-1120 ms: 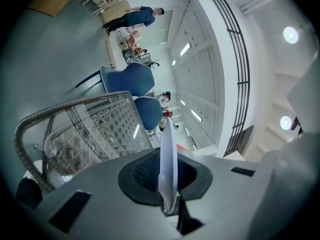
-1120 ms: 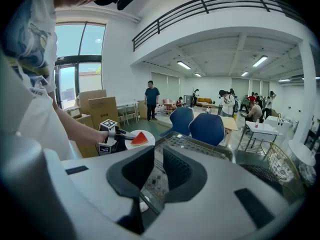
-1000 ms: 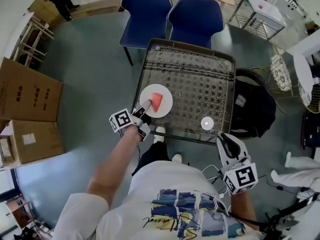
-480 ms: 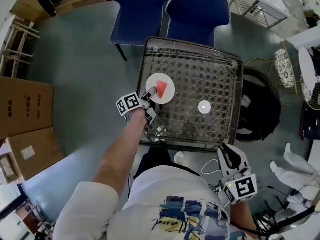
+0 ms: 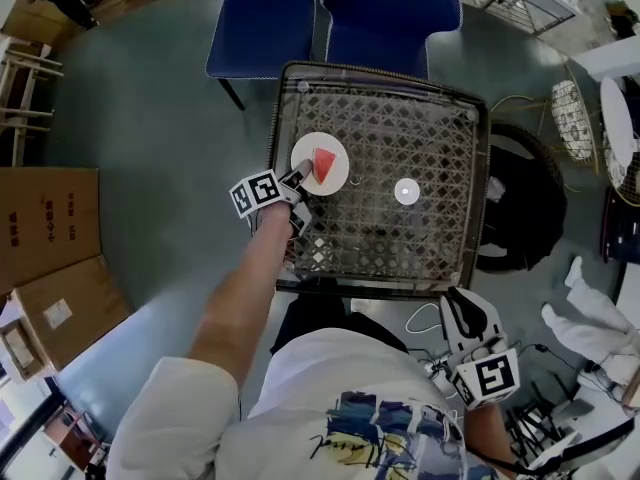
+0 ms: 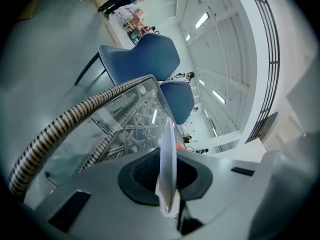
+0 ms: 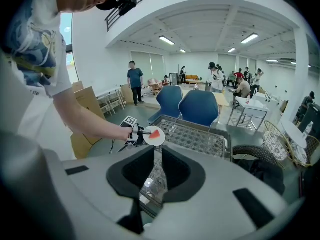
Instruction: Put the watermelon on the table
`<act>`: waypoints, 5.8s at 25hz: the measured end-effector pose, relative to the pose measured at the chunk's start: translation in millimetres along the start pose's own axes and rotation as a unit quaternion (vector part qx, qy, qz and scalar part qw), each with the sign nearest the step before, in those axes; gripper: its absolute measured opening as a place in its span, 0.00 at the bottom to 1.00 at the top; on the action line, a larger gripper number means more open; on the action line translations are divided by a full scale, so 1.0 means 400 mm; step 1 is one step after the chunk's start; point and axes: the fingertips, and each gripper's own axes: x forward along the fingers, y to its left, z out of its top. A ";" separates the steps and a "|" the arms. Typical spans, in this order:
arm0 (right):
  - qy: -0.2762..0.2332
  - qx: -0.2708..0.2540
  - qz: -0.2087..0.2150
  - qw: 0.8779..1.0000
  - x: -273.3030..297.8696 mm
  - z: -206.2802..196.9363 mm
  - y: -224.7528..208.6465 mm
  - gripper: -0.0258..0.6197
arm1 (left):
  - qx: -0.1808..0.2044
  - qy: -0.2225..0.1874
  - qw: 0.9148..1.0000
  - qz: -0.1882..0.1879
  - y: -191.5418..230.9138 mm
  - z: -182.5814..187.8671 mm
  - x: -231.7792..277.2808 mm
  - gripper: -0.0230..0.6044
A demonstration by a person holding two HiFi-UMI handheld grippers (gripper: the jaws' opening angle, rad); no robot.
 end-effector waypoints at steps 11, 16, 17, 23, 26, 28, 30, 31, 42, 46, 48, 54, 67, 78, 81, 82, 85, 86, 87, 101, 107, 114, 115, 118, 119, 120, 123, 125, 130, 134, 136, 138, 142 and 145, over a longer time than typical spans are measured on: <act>-0.003 0.002 0.012 1.000 0.019 0.005 -0.001 0.12 | 0.126 0.061 0.984 0.115 0.043 0.003 0.006 0.14; -0.003 0.005 0.012 1.000 0.028 0.008 -0.001 0.12 | 0.214 0.082 0.961 0.153 0.038 0.011 0.011 0.16; -0.003 0.005 0.012 1.000 0.031 0.010 0.000 0.12 | 0.230 0.085 0.956 0.160 0.035 0.013 0.013 0.16; -0.003 0.005 0.016 1.000 0.040 0.023 0.010 0.12 | 0.286 0.093 0.932 0.202 0.046 0.025 0.010 0.23; -0.003 0.006 0.010 1.000 0.038 0.026 0.014 0.12 | 0.305 0.097 0.919 0.230 0.062 0.030 0.002 0.28; -0.002 0.006 0.007 1.000 0.033 0.027 0.013 0.12 | 0.316 0.099 0.911 0.246 0.069 0.032 0.000 0.30; 0.000 0.006 0.005 1.000 0.029 0.025 0.010 0.12 | 0.324 0.101 0.904 0.260 0.076 0.030 0.002 0.32; 0.001 0.007 0.005 1.000 0.027 0.023 0.008 0.12 | 0.329 0.101 0.900 0.266 0.079 0.029 0.003 0.32; -0.011 -0.001 -0.007 1.000 -0.017 0.006 -0.005 0.12 | 0.359 0.073 0.876 0.315 0.082 0.051 -0.040 0.32; -0.032 -0.017 0.003 0.999 -0.053 -0.002 -0.008 0.12 | 0.355 0.040 0.881 0.312 0.043 0.056 -0.116 0.32; -0.044 -0.028 0.016 0.999 -0.077 -0.002 -0.011 0.12 | 0.349 0.020 0.887 0.301 0.006 0.045 -0.166 0.32; -0.083 -0.074 0.076 0.991 -0.184 -0.034 -0.014 0.11 | 0.300 -0.066 0.922 0.236 -0.182 -0.073 -0.346 0.12; -0.113 -0.162 0.207 0.958 -0.399 -0.226 -0.040 0.06 | 0.283 -0.137 0.949 0.006 -0.672 -0.733 -0.646 0.05; -0.145 -0.205 0.260 0.932 -0.520 -0.226 0.189 0.06 | 0.417 -0.066 0.905 -0.046 -0.912 -1.060 -0.839 0.05; -0.147 -0.211 0.261 0.930 -0.548 -0.237 0.273 0.06 | 0.429 -0.063 0.899 -0.064 -0.940 -1.088 -0.926 0.05; -0.147 -0.211 0.262 0.930 -0.557 -0.245 0.307 0.06 | 0.431 -0.063 0.898 -0.069 -0.947 -1.097 -0.959 0.05; -0.150 -0.213 0.264 0.929 -0.590 -0.267 0.404 0.06 | 0.435 -0.066 0.894 -0.086 -0.954 -1.128 -1.053 0.05; -0.151 -0.213 0.263 0.929 -0.601 -0.273 0.433 0.06 | 0.437 -0.065 0.893 -0.091 -0.953 -1.139 -1.081 0.05; -0.151 -0.212 0.262 0.929 -0.614 -0.280 0.461 0.06 | 0.439 -0.063 0.891 -0.095 -0.950 -1.150 -1.106 0.05; -0.154 -0.218 0.254 0.930 -0.728 -0.384 0.737 0.06 | 0.472 -0.029 0.872 -0.126 -0.868 -1.256 -1.322 0.05; -0.156 -0.221 0.253 0.929 -0.731 -0.385 0.738 0.06 | 0.475 -0.018 0.871 -0.126 -0.853 -1.261 -1.301 0.05; -0.154 -0.231 0.255 0.926 -0.740 -0.389 0.766 0.06 | 0.471 -0.015 0.873 -0.123 -0.834 -1.269 -1.315 0.05; -0.153 -0.233 0.257 0.925 -0.741 -0.394 0.770 0.06 | 0.470 -0.013 0.874 -0.121 -0.828 -1.275 -1.316 0.05; -0.153 -0.237 0.262 0.923 -0.737 -0.400 0.765 0.06 | 0.467 -0.011 0.877 -0.113 -0.812 -1.279 -1.301 0.05; -0.152 -0.239 0.263 0.922 -0.737 -0.401 0.764 0.06 | 0.467 -0.011 0.877 -0.110 -0.809 -1.279 -1.298 0.05; -0.152 -0.240 0.264 0.922 -0.739 -0.401 0.767 0.06 | 0.466 -0.011 0.878 -0.109 -0.807 -1.281 -1.299 0.05; -0.151 -0.243 0.265 0.921 -0.747 -0.405 0.779 0.06 | 0.464 -0.010 0.879 -0.109 -0.802 -1.289 -1.311 0.05; -0.149 -0.243 0.265 0.921 -0.744 -0.409 0.773 0.06 | 0.462 -0.008 0.880 -0.108 -0.797 -1.292 -1.301 0.05; -0.141 -0.246 0.261 0.923 -0.742 -0.423 0.798 0.06 | 0.465 -0.008 0.878 -0.111 -0.785 -1.296 -1.319 0.05; -0.134 -0.249 0.262 0.923 -0.738 -0.423 0.817 0.06 | 0.461 -0.005 0.881 -0.108 -0.768 -1.292 -1.333 0.05; -0.133 -0.250 0.264 0.922 -0.736 -0.415 0.798 0.06 | 0.459 -0.004 0.882 -0.104 -0.774 -1.288 -1.314 0.05; -0.130 -0.252 0.264 0.922 -0.734 -0.414 0.780 0.06 | 0.458 -0.003 0.883 -0.102 -0.778 -1.287 -1.300 0.05; -0.123 -0.257 0.260 0.923 -0.723 -0.424 0.824 0.06 | 0.460 -0.004 0.882 -0.105 -0.750 -1.281 -1.334 0.05; -0.120 -0.259 0.259 0.923 -0.712 -0.418 0.852 0.06 | 0.459 -0.004 0.882 -0.106 -0.737 -1.267 -1.356 0.05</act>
